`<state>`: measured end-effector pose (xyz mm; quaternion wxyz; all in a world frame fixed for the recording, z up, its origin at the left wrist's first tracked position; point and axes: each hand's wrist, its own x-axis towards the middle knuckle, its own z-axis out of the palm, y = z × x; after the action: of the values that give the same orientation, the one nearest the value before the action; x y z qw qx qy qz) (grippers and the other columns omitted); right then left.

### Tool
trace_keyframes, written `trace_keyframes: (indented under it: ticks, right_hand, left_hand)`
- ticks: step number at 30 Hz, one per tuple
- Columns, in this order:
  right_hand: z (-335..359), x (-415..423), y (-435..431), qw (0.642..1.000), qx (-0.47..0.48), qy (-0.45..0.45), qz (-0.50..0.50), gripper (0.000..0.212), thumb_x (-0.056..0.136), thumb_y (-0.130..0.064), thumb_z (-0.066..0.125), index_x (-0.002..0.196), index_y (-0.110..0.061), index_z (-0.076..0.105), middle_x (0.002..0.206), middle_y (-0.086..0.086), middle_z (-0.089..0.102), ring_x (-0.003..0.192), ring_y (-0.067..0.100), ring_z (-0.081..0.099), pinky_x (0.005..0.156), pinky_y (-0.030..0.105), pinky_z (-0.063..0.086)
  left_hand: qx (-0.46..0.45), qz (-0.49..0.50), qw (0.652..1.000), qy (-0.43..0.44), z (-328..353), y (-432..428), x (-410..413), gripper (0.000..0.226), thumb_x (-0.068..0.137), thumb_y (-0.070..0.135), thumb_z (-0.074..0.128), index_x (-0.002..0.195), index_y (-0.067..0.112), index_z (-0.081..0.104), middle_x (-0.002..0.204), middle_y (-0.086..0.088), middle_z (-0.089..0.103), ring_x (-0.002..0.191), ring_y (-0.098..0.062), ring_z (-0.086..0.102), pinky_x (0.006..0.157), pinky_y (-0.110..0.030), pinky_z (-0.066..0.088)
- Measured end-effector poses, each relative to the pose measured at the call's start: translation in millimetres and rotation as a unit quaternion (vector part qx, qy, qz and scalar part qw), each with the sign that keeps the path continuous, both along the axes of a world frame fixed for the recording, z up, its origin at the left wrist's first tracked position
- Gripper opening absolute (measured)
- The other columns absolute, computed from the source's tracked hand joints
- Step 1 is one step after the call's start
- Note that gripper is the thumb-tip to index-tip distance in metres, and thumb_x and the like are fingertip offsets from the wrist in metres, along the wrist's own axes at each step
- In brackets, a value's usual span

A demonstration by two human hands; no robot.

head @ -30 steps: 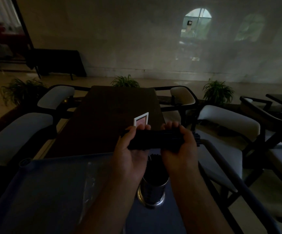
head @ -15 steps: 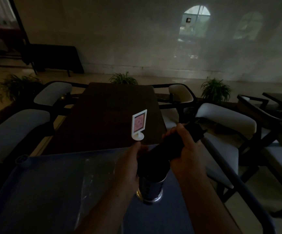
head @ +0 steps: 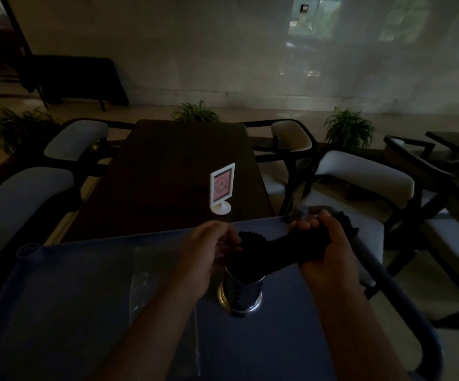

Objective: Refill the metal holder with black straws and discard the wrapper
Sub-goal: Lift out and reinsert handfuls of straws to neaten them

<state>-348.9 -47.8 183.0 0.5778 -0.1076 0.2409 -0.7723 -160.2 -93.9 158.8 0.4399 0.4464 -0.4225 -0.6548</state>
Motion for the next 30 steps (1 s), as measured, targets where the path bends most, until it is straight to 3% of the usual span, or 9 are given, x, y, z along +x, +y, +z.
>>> trace_keyframes:
  ticks: [3,7,9,11,13,16,20,24,30]
  right_hand:
    - [-14.6,-16.0,8.8,0.998,0.052,-0.023,0.036,0.007,0.086,-0.017,0.058,0.079,-0.015,0.058,0.063,-0.002,0.052,0.057,0.01,0.054,0.076,0.029,0.047]
    - [-50.2,-17.1,13.6,0.983,0.174,-0.059,0.02,0.022,0.098,-0.015,0.049,0.075,-0.015,0.048,0.056,0.0,0.048,0.056,0.014,0.047,0.078,0.031,0.043]
    - [-65.9,-14.2,11.0,0.977,0.201,-0.065,0.013,0.024,0.097,-0.011,0.049,0.074,-0.014,0.046,0.061,0.002,0.045,0.058,0.015,0.045,0.075,0.033,0.043]
    - [-78.5,-11.2,6.9,0.977,0.204,-0.065,0.008,0.023,0.096,-0.007,0.049,0.074,-0.014,0.047,0.065,0.003,0.042,0.06,0.015,0.044,0.072,0.033,0.043]
    - [-86.6,-6.4,1.7,0.978,0.195,-0.075,0.001,0.026,0.096,-0.006,0.048,0.072,-0.014,0.046,0.067,0.003,0.041,0.061,0.016,0.043,0.07,0.032,0.043]
    - [-94.4,-1.9,-9.9,0.978,0.185,-0.098,-0.003,0.025,0.096,-0.007,0.049,0.071,-0.013,0.046,0.069,0.004,0.042,0.064,0.016,0.044,0.072,0.031,0.042]
    - [-100.5,-4.2,-23.0,0.972,0.201,-0.122,-0.02,0.025,0.095,-0.007,0.051,0.07,-0.012,0.048,0.067,0.003,0.045,0.061,0.015,0.047,0.068,0.031,0.045]
    - [-102.9,-10.9,-28.9,0.963,0.225,-0.151,-0.007,0.026,0.095,-0.01,0.051,0.069,-0.012,0.049,0.063,0.003,0.047,0.059,0.015,0.047,0.068,0.032,0.046]
    - [-101.3,-9.6,-38.2,0.96,0.228,-0.164,-0.015,0.027,0.095,-0.012,0.053,0.067,-0.012,0.05,0.064,0.002,0.048,0.06,0.014,0.049,0.066,0.031,0.047]
  left_hand:
    - [0.026,0.049,0.998,0.043,-20.5,-10.6,9.3,0.016,0.094,0.022,0.055,0.096,0.011,0.066,0.078,-0.006,0.07,0.071,-0.02,0.068,0.059,-0.032,0.054]
    - [0.107,0.109,0.986,0.071,-53.4,-25.7,12.9,0.009,0.091,0.022,0.06,0.097,0.016,0.065,0.096,-0.009,0.067,0.098,-0.028,0.064,0.087,-0.045,0.049]
    - [0.102,0.096,0.989,0.047,-65.8,-27.9,9.4,0.025,0.087,0.031,0.065,0.11,0.021,0.064,0.116,-0.008,0.065,0.116,-0.028,0.057,0.101,-0.051,0.04]
    - [0.102,0.038,0.994,0.024,-74.6,-27.1,4.6,0.061,0.074,0.048,0.072,0.129,0.03,0.054,0.132,0.004,0.056,0.126,-0.02,0.047,0.109,-0.051,0.03]
    - [0.09,-0.039,0.995,0.01,-84.2,-26.5,1.2,0.085,0.061,0.059,0.077,0.137,0.04,0.044,0.129,0.016,0.052,0.123,-0.01,0.042,0.105,-0.043,0.028]
    - [0.068,-0.122,0.99,0.018,-102.6,-29.1,-5.7,0.073,0.057,0.048,0.088,0.123,0.044,0.056,0.122,0.011,0.067,0.115,-0.013,0.061,0.092,-0.033,0.048]
    - [0.033,-0.062,0.997,-0.026,-114.1,-36.6,-12.9,0.049,0.07,0.025,0.082,0.112,0.041,0.062,0.116,0.006,0.071,0.099,-0.001,0.068,0.069,-0.014,0.055]
    - [0.004,-0.046,0.997,-0.067,-121.3,-41.2,-12.0,0.038,0.086,0.006,0.068,0.119,0.025,0.062,0.117,0.0,0.07,0.107,-0.011,0.066,0.082,-0.021,0.051]
    - [0.018,-0.031,0.999,-0.036,-121.3,-37.3,-14.7,0.03,0.088,0.001,0.064,0.104,0.025,0.066,0.103,0.006,0.074,0.099,-0.013,0.069,0.085,-0.03,0.054]
